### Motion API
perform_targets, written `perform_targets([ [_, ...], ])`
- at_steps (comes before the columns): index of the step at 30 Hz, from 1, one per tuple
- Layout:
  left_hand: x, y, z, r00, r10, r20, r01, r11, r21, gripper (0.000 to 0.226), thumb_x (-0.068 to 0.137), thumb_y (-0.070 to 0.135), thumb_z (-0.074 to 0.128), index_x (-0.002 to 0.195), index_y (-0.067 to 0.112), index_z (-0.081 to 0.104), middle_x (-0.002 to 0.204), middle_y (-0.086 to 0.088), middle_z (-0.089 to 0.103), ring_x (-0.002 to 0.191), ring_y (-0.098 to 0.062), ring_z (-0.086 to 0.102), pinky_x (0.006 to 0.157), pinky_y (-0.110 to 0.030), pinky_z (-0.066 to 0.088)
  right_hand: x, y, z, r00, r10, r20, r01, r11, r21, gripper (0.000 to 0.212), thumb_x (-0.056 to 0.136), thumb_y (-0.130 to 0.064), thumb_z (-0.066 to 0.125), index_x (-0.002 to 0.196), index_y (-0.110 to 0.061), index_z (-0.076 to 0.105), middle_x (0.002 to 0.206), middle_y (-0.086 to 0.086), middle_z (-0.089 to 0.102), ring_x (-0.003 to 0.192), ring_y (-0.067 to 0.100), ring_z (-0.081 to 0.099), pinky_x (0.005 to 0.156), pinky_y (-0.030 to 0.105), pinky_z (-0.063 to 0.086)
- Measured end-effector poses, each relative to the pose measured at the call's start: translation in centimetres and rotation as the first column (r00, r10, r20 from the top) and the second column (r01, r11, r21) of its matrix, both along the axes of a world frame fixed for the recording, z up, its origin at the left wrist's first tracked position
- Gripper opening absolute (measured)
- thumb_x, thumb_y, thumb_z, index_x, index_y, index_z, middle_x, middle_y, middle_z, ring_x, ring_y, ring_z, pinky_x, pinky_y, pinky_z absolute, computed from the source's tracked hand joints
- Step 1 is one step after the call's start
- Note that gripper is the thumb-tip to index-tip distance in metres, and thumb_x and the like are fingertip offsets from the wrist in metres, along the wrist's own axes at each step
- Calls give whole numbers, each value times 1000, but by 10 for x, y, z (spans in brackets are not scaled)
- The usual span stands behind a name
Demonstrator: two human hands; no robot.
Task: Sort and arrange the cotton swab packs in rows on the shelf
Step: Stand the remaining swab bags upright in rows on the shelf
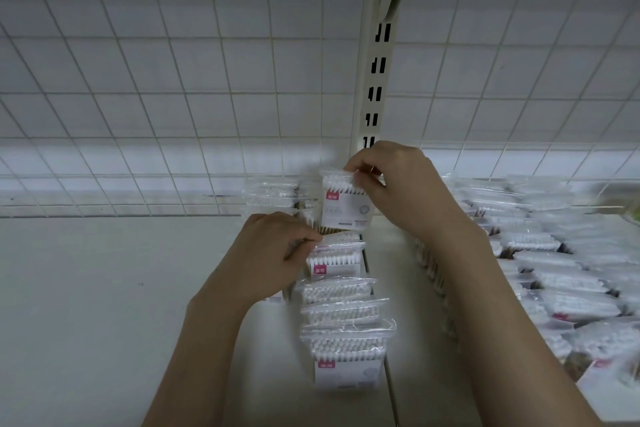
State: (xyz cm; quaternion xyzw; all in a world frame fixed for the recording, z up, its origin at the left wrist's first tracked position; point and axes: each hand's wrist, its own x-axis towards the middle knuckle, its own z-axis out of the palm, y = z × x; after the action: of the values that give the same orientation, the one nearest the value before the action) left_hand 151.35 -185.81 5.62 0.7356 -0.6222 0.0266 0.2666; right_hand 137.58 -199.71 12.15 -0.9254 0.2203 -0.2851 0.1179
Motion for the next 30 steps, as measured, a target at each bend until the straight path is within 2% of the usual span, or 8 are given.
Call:
perform_targets([
  [5,-1,-1,0,1000,4,-27,-4,1000,2,16,88,21,61,99,22,72,87,8,71,87,-13,59,84,-34,45,4,-2,0,1000,22,-8,-21,1000,17,18,88,-9,56,99,-17,69,92,-4,61,84,14,57,77,33,48],
  [9,-1,-3,0,999,24,-48,-24,1000,4,19,90,22,56,103,16,69,98,6,64,92,-12,57,84,-29,44,8,-3,0,999,18,-30,-17,1000,16,18,88,-9,56,99,-17,69,94,-2,62,86,15,57,78,33,48],
  [14,0,-10,-4,990,123,71,-131,985,113,28,95,24,43,112,13,63,111,1,55,103,-16,49,88,-25,37,5,-5,-2,999,-38,-15,38,999,10,19,89,-11,55,100,-19,68,96,-3,64,87,15,57,77,32,48],
  [21,-4,-21,3,971,185,153,-212,958,191,18,92,19,46,94,18,64,99,3,59,96,-15,51,87,-27,37,-2,-7,-2,997,-73,-11,72,997,-7,19,89,-12,54,100,-20,68,95,-8,60,86,11,55,72,25,43],
  [25,-7,-21,8,950,191,246,-242,949,200,14,88,14,48,81,24,54,88,10,52,92,-12,50,85,-25,26,-3,-6,0,998,-65,-5,65,998,-13,18,89,-11,55,98,-20,67,90,-11,55,86,12,56,72,26,44],
  [30,-11,-17,11,926,167,337,-228,962,150,14,87,14,50,89,26,57,91,12,53,97,-11,45,84,-23,22,-6,-7,3,998,-61,31,62,998,-14,17,88,-11,56,97,-19,68,93,-5,62,85,15,58,76,33,48],
])
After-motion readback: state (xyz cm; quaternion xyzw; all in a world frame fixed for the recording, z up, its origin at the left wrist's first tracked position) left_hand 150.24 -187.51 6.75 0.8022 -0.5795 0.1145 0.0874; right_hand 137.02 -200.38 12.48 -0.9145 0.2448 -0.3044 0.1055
